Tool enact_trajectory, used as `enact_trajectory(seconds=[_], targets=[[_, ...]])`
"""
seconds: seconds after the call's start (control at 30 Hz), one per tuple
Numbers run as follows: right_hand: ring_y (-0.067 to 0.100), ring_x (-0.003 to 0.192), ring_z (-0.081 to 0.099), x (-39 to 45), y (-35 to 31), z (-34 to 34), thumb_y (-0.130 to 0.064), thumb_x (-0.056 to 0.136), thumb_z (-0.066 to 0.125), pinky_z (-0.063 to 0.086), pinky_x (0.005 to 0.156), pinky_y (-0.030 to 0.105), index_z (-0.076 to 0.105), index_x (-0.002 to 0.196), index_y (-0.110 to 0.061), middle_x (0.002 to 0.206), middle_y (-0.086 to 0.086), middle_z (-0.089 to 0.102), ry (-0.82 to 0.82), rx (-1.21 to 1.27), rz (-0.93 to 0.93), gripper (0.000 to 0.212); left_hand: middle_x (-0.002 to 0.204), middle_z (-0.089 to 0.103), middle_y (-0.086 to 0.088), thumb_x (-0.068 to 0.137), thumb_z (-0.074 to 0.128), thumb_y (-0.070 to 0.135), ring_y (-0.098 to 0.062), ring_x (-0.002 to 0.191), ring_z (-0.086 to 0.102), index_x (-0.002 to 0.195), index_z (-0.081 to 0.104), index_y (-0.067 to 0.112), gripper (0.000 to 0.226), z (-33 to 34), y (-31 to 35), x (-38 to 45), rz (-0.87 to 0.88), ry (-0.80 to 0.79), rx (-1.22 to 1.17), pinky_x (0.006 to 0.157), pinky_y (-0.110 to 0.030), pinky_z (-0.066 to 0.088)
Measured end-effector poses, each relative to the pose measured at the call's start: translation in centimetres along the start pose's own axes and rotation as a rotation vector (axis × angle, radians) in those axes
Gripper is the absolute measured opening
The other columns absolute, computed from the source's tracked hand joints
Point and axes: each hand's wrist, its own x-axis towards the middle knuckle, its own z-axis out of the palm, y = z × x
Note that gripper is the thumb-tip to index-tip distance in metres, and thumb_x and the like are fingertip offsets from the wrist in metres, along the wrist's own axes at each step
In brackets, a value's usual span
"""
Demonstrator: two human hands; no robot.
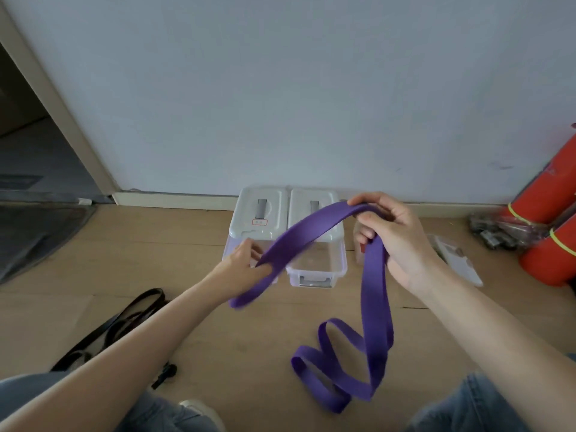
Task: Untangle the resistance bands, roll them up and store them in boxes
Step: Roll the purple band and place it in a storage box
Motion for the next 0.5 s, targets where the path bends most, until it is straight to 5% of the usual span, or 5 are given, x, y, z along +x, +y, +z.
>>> enact_trajectory(seconds=[0.07,0.17,0.33,0.43,0.5], targets=[[0.011,0.052,0.035,0.5,-0.3,-0.6,0.009,0.089,0.046,0.035,0.051,0.023,0.061,0.084,-0.01,0.071,0.003,0.051,0.067,0.083,0.012,0.025,0.089,0.056,0.003,0.086,0.057,0.015,-0.019,0.082,0.055,0.104,0.055,0.011,0.019,-0.1,-1.1,0.5,-0.162,0.019,-0.005,0.074,-0.03,0.05],[0.009,0.049,0.035,0.9,0.3,-1.7,0.008,0.089,0.047,0.036,0.049,0.022,0.063,0.086,-0.011,0.071,0.004,0.048,0.097,-0.031,0.019,0.025,0.088,0.059,-0.009,0.088,0.059,0.009,-0.018,0.068,0.059,0.096,0.06,0.011,0.009,-1.3,-1.7,0.6,-0.3,-0.033,-0.417,0.057,-0.026,0.056],[0.007,0.062,0.052,1.4,2.9,-3.2,0.003,0.087,0.054,0.04,0.058,0.015,0.067,0.082,-0.023,0.078,-0.004,0.064,0.143,-0.571,0.055,0.029,0.088,0.073,-0.015,0.077,0.064,0.011,-0.018,0.077,0.071,0.1,0.065,-0.004,0.027,-4.0,0.9,-0.2,-0.142,-0.112,-1.155,0.064,-0.024,0.057],[0.004,0.067,0.053,1.5,4.3,-3.5,0.005,0.086,0.054,0.038,0.053,0.005,0.068,0.084,-0.019,0.079,-0.007,0.064,0.104,-0.612,0.095,0.028,0.103,0.071,-0.016,0.079,0.058,0.021,-0.014,0.084,0.071,0.091,0.075,0.002,0.029,-4.5,2.8,-1.1,0.002,-0.308,-1.261,0.069,-0.023,0.056],[0.011,0.071,0.056,1.8,4.5,-3.6,0.008,0.085,0.052,0.04,0.056,0.012,0.068,0.084,-0.017,0.081,-0.003,0.065,0.153,-0.532,0.09,0.03,0.111,0.066,-0.016,0.083,0.052,0.039,-0.011,0.07,0.07,0.093,0.075,0.004,0.043,-4.3,3.4,-2.1,-0.044,-0.57,-1.158,0.063,-0.021,0.055]])
